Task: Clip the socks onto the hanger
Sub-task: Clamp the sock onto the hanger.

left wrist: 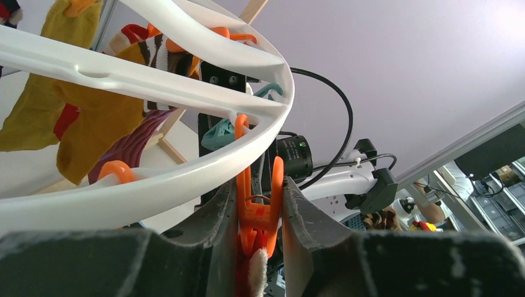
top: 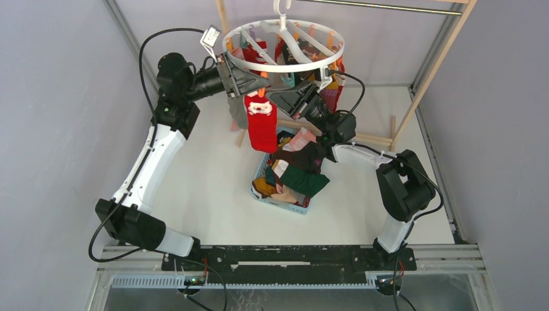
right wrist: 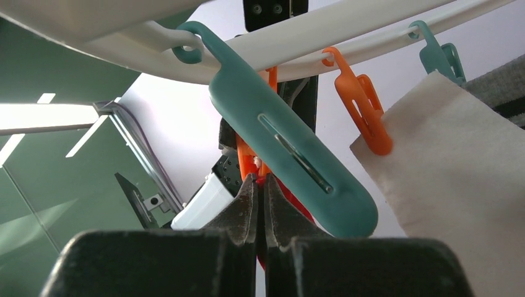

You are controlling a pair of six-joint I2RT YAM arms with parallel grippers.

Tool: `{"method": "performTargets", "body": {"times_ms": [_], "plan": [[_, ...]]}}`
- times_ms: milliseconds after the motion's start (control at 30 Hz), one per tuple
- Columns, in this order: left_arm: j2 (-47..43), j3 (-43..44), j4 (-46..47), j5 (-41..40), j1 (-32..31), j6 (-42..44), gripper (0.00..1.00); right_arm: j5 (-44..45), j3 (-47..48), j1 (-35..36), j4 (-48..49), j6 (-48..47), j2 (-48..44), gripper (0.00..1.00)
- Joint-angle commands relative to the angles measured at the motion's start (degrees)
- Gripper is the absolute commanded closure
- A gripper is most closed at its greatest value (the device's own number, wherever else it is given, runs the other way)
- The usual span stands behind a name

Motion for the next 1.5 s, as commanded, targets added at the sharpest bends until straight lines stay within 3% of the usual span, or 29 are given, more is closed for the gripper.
{"method": "performTargets", "body": {"times_ms": [0, 1133, 1400, 1467], "plan": [[-2.1, -0.5, 1.3, 2.2, 0.0, -0.1, 1.00, 0.8, 2.8, 0.3, 4.0, 0.9, -1.5, 1.00], [-1.7, -0.5, 3.4, 2.8, 0.0, -2.3, 1.00, 0.7, 1.9, 0.2, 4.0, 1.0, -2.8, 1.00], [-2.1, -0.6, 2.0, 0.7, 0.0, -1.2, 0.81, 3.5, 0.4, -0.1, 4.0, -1.1, -5.3, 1.00], [-2.3, -0.6, 1.3, 0.0, 0.1, -1.0, 0.65, 3.4, 0.4, -0.3, 3.9, -1.1, -5.3, 1.00]]}}
